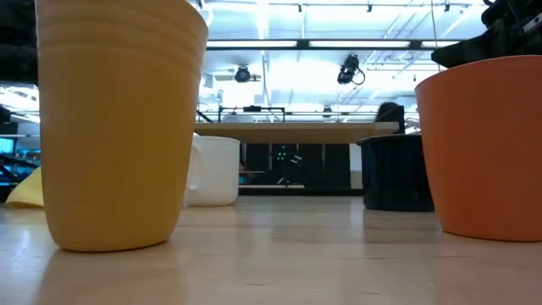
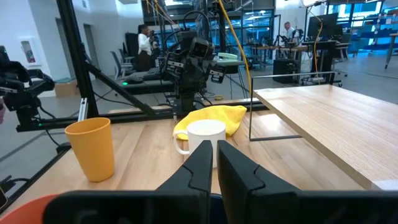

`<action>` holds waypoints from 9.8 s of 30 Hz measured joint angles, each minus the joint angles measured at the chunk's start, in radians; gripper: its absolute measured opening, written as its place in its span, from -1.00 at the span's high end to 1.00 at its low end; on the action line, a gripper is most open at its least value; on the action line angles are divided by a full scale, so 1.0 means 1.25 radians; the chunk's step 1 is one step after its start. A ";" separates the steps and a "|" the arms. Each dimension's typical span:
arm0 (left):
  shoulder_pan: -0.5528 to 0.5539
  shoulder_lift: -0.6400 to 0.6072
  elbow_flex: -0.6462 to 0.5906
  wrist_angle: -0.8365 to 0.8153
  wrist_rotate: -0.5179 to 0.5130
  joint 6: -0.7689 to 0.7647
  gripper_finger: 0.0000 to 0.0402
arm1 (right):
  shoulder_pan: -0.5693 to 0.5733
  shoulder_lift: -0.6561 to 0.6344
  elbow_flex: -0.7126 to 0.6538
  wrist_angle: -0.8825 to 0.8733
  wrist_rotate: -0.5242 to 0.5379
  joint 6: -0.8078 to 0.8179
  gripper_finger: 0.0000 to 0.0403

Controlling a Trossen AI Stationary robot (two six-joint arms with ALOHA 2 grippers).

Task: Stack small to large cups/mugs on shelf
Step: Put the black mug on the shelf

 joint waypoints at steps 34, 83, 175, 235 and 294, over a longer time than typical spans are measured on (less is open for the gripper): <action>-0.023 0.000 0.000 0.109 -0.007 -0.449 0.87 | 0.013 0.013 0.008 0.230 -0.075 0.640 0.85; -0.296 0.168 0.000 0.133 -0.175 -0.491 0.88 | 0.489 0.749 0.649 -0.745 0.177 1.135 0.84; -0.298 0.168 0.000 0.145 -0.181 -0.504 0.78 | 0.173 0.561 -0.028 0.154 -0.031 1.216 0.48; -0.298 0.168 0.000 0.144 -0.180 -0.514 0.79 | 0.164 0.838 0.080 0.254 0.015 1.215 0.48; -0.299 0.168 0.000 0.144 -0.144 -0.535 0.80 | 0.074 0.985 0.104 0.402 -0.075 1.134 0.81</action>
